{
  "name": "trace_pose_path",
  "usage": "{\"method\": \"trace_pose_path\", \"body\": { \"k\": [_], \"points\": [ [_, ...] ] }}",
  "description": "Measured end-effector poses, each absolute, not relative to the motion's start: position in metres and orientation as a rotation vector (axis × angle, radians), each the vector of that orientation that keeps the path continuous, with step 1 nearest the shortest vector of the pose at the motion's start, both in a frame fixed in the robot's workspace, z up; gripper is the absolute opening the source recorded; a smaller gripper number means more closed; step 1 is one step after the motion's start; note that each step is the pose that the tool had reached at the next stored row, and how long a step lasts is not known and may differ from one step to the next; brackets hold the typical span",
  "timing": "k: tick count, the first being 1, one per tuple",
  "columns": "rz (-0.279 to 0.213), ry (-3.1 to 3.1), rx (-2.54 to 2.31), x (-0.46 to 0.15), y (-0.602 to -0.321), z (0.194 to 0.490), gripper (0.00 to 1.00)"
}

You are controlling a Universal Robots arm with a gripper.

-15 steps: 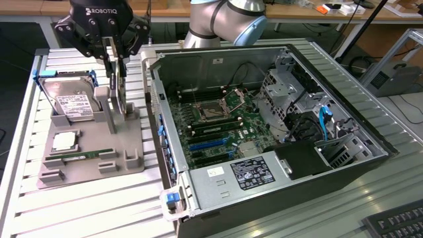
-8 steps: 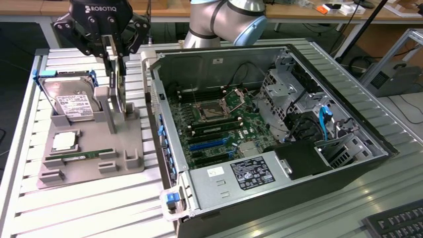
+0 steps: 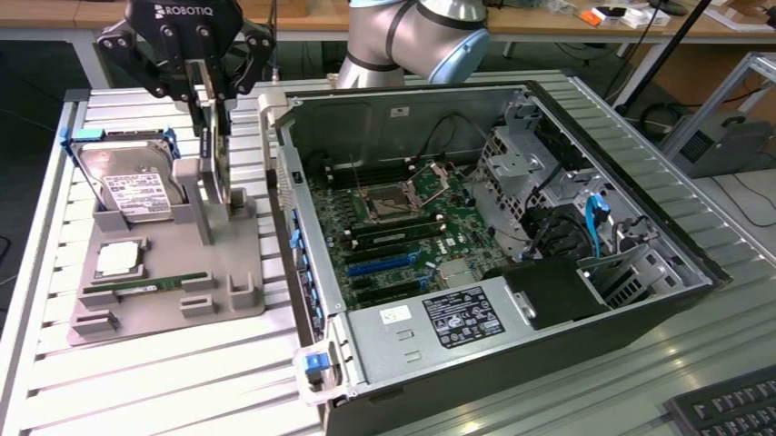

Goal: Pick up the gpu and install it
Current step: 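Pick up the gpu and move the gpu toward the slot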

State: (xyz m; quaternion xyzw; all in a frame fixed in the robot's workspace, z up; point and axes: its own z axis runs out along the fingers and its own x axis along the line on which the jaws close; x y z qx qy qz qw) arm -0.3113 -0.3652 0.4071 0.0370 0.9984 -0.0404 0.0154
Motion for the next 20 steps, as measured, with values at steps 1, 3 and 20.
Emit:
{"method": "trace_pose_path", "body": {
  "k": [1, 3, 20],
  "points": [
    [-0.126, 3.106, 0.115, -0.3113, -0.3652, 0.4075, 0.27],
    [-0.126, 3.106, 0.115, -0.3113, -0.3652, 0.4087, 0.27],
    [-0.126, 3.106, 0.115, -0.3113, -0.3652, 0.4175, 0.27]
  ]
}}
